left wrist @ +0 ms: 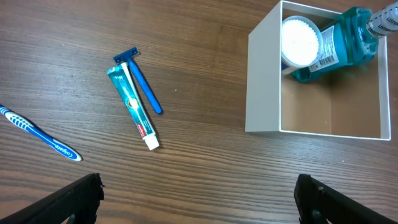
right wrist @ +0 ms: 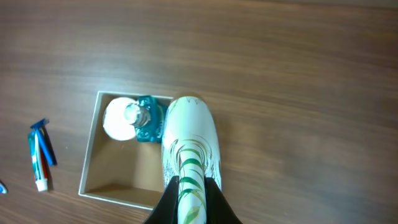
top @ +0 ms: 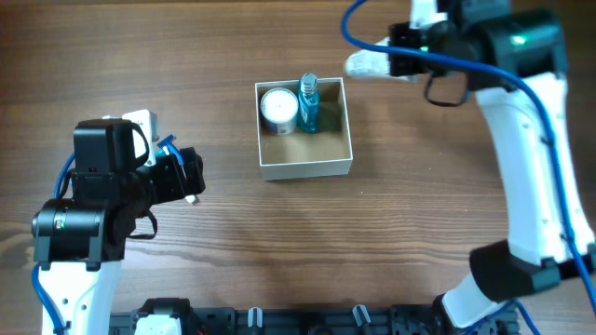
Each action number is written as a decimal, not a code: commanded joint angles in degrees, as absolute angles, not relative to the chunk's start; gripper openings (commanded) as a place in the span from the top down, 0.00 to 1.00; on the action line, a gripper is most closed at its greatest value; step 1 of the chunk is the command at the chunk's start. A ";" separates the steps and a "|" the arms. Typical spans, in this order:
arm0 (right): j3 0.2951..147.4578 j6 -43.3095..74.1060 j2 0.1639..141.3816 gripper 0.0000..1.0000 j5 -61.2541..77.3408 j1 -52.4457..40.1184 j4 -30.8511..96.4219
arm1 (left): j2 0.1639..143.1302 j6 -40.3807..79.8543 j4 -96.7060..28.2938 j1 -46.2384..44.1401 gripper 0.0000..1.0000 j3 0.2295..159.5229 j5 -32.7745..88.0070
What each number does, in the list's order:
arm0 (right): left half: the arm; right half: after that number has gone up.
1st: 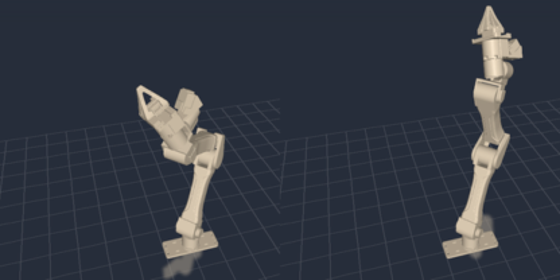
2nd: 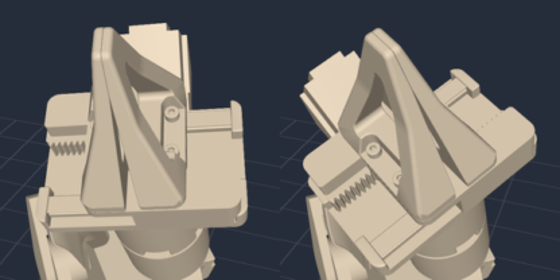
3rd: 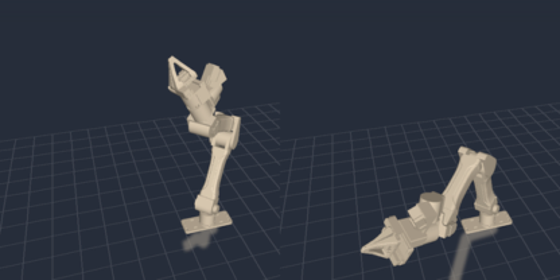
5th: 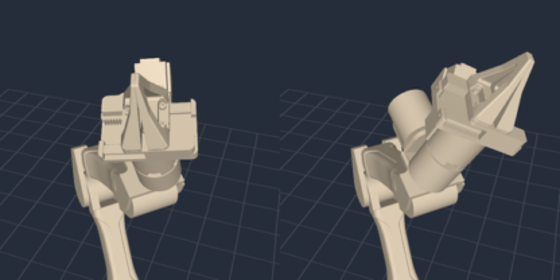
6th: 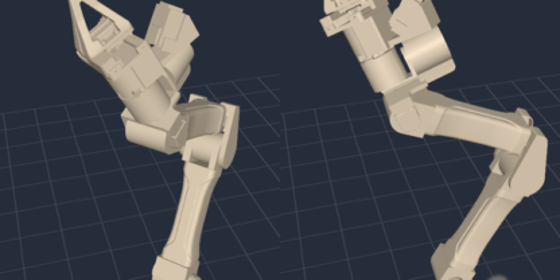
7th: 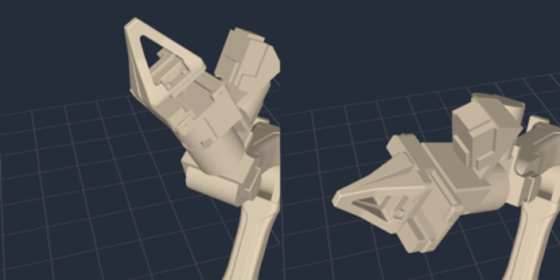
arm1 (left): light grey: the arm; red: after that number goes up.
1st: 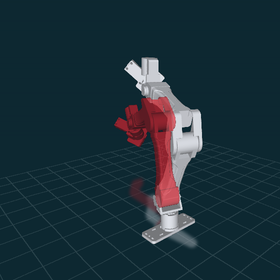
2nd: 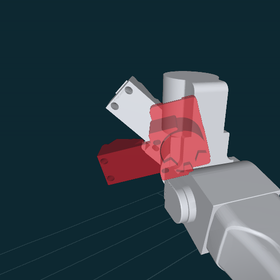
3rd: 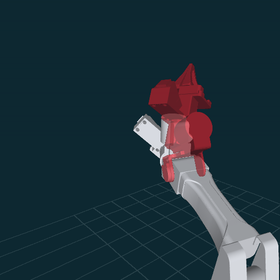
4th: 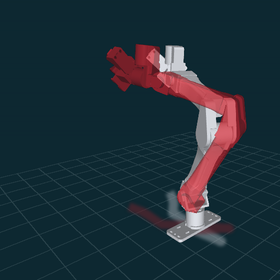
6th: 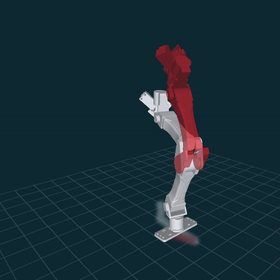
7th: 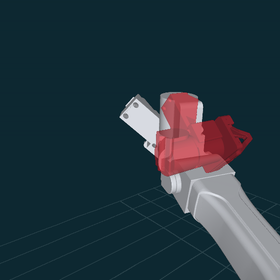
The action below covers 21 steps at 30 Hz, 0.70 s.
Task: Pack container
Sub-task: 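Insert the lotion tube upright into the box next to the bottle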
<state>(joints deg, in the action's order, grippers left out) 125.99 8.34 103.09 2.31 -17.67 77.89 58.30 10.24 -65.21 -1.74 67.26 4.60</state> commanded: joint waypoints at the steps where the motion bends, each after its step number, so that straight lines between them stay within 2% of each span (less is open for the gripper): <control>1: 127.76 8.97 106.94 0.96 0.91 -19.92 77.36 | 58.30 10.79 -65.28 -1.37 0.00 68.42 5.50; 21: 127.76 9.19 118.78 0.95 -0.78 -22.35 73.69 | 58.30 10.79 -65.47 -1.37 0.00 68.42 5.52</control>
<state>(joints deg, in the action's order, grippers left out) 126.02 8.36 117.69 -0.01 -22.26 74.76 58.30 10.22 -65.41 -1.74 67.26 4.60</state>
